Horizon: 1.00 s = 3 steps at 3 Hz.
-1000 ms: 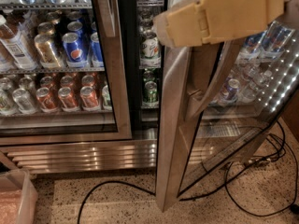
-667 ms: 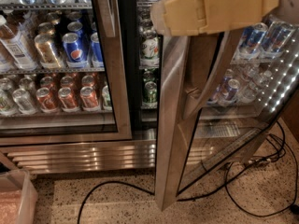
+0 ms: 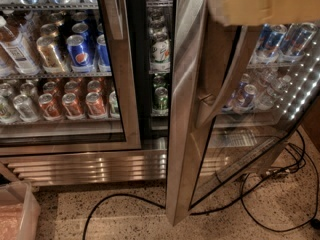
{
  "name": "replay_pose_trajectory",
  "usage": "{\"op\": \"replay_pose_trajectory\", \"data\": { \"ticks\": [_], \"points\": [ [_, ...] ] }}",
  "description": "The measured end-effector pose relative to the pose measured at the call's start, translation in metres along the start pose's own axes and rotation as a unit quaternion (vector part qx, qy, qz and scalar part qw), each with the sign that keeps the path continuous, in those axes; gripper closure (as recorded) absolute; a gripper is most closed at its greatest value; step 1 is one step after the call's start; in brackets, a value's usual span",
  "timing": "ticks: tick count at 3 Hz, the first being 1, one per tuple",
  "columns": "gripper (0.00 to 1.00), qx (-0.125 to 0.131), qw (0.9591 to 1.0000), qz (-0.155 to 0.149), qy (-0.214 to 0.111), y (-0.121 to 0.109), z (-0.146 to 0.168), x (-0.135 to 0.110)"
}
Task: Open right fridge door
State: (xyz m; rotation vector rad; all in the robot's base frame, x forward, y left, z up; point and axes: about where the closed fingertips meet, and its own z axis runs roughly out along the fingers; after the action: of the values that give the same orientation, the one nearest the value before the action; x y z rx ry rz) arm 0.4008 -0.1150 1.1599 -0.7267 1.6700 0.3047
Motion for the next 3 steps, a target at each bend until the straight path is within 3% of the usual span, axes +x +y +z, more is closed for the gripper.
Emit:
{"op": "replay_pose_trajectory", "data": {
  "ticks": [1,2,3],
  "points": [
    [0.00,0.202,0.9771,0.015,-0.066,-0.132,-0.128,0.008],
    [0.00,0.368,0.9183,0.017,-0.145,-0.244,-0.267,0.010],
    [0.00,0.455,0.8606,0.000,-0.228,-0.281,-0.364,-0.020]
  ]
}}
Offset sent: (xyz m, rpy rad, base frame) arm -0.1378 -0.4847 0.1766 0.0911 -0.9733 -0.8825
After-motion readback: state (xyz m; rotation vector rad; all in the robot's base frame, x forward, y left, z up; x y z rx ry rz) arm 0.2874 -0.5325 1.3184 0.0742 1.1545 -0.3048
